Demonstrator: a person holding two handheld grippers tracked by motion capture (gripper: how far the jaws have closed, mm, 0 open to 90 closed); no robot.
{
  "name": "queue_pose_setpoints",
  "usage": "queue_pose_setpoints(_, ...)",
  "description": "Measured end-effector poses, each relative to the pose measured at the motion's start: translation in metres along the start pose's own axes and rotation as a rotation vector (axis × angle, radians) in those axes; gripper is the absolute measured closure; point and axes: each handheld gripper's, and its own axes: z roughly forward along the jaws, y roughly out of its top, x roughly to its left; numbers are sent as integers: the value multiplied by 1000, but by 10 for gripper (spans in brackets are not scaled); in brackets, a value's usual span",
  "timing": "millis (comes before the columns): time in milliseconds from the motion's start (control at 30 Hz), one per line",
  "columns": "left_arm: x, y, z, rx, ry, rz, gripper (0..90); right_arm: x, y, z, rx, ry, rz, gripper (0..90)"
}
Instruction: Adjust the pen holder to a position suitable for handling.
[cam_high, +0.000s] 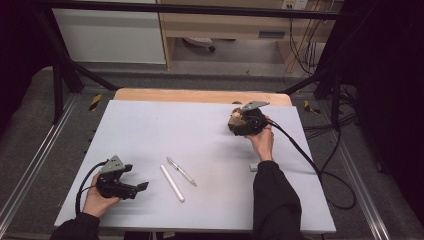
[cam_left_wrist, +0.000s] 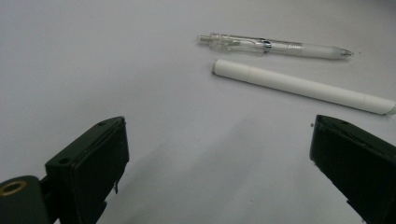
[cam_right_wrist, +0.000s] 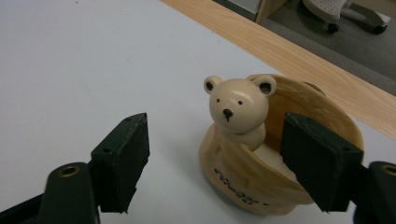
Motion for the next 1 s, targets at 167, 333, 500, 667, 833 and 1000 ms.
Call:
queue_pose_setpoints(167, 0, 0, 0, 4, -1, 2, 46, -4, 0, 5, 1, -16, -11, 342)
queue_pose_setpoints(333, 0, 0, 0, 3, -1, 1, 47, -8, 1, 9, 17, -17, -31, 439)
queue_pose_setpoints(500, 0, 0, 0, 2, -1, 1, 47, -9, 2, 14, 33, -12, -55, 524)
queue_pose_setpoints(667, 0, 0, 0, -2, -6, -2, 51, -9, 2, 17, 33, -27, -78, 621)
queue_pose_setpoints(833, -1, 0, 0, -1, -10, -2, 51, -10, 3, 17, 48, -28, -93, 632)
queue_pose_setpoints(1000, 0, 0, -2, -4, -2, -2, 52, -8, 4, 15, 53, -50, -91, 638)
